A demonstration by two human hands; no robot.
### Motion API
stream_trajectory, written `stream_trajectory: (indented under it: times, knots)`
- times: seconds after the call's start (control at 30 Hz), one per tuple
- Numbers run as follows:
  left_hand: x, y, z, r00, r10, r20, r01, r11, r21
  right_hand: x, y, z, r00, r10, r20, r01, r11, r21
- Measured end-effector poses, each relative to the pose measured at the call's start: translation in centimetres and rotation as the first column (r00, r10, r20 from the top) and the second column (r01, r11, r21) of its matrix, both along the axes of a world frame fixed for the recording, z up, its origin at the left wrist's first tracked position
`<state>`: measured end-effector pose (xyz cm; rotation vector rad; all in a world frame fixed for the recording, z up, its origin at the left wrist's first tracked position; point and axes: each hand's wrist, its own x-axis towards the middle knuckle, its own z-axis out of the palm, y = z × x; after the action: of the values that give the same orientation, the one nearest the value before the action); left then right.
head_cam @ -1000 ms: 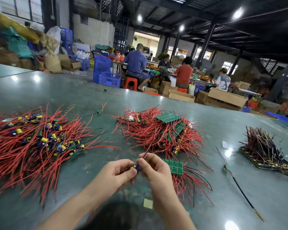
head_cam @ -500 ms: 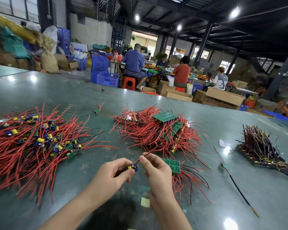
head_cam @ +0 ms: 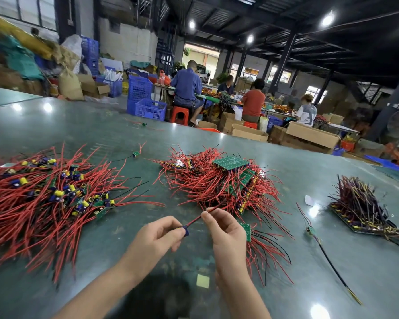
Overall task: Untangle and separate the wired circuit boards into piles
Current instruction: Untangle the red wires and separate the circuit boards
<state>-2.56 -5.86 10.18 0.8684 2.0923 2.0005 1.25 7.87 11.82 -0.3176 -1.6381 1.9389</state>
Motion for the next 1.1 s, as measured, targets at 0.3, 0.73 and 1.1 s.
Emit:
stream_trajectory:
  times: [0.3,0.73,1.1]
  knots:
    - [-1.0,-1.0,-0.2,0.963,0.225,-0.149,-0.238,0.968,-0.078,0.3,-0.2,0.0,0.996,0.084,-0.031,-0.087,0.99,-0.114]
    - [-1.8,-1.5,-0.3,0.95,0.265,-0.167,-0.291,0.945,-0.153,0.1,1.0,0.2,0.998,0.054,0.03,-0.043,0.957,-0.286]
    - [-1.5,-1.1,-0.3,0.941,0.274,-0.198,-0.319,0.914,-0.251,-0.3,2.4,0.5,0.998,0.026,-0.059,-0.056,0.807,-0.588]
